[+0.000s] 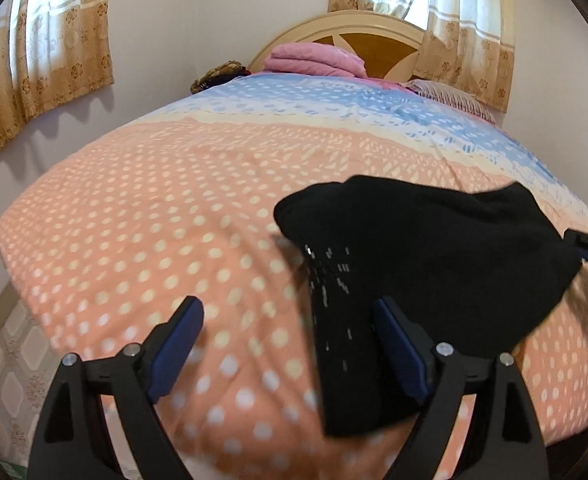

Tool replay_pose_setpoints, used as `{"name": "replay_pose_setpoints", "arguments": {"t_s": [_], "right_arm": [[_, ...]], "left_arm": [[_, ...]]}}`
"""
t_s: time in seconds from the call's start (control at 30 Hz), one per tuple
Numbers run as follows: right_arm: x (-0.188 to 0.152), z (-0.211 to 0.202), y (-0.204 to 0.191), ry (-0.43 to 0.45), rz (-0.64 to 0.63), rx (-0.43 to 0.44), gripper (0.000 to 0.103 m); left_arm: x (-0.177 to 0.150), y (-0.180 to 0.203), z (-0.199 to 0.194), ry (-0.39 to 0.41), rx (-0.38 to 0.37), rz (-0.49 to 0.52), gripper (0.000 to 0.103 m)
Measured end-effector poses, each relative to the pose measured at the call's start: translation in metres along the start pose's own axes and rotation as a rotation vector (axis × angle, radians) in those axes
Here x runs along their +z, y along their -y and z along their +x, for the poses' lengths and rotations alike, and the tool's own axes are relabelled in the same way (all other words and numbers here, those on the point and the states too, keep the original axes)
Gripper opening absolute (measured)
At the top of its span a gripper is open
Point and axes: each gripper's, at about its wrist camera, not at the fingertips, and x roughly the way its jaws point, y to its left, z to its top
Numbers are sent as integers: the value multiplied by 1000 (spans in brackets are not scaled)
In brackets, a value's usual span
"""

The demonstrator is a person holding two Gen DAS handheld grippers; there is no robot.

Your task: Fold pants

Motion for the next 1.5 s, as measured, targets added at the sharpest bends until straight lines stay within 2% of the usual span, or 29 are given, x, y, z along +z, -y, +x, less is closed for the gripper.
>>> {"name": "replay_pose_setpoints", "arguments": {"t_s": [0.1,0.27,0.47,0.53,0.67,0.93,1.5], "right_arm": [[-8,-22,7,26,5,-49,57],[-26,-57,0,62,-41,-86,57],[-41,-105,-21,125,-58,-91,57],[-46,-119,-31,146,-75,-101,58],[-58,-146,-52,183,-109,-87,59],[-79,-176,-83,231,-181,-48,60],[-86,-193,-93,282,-230,-72,66]], "left_arm": [[-3,8,-15,-5,9,27,90],[2,25,-54,46,-18,37,91],[15,49,-105,155,-61,45,94],[17,55,-119,191,-56,57,98],[21,61,-140,255,-66,66,99],[21,67,-151,283,-78,66,99],[17,73,-152,282,-67,79,99]]}}
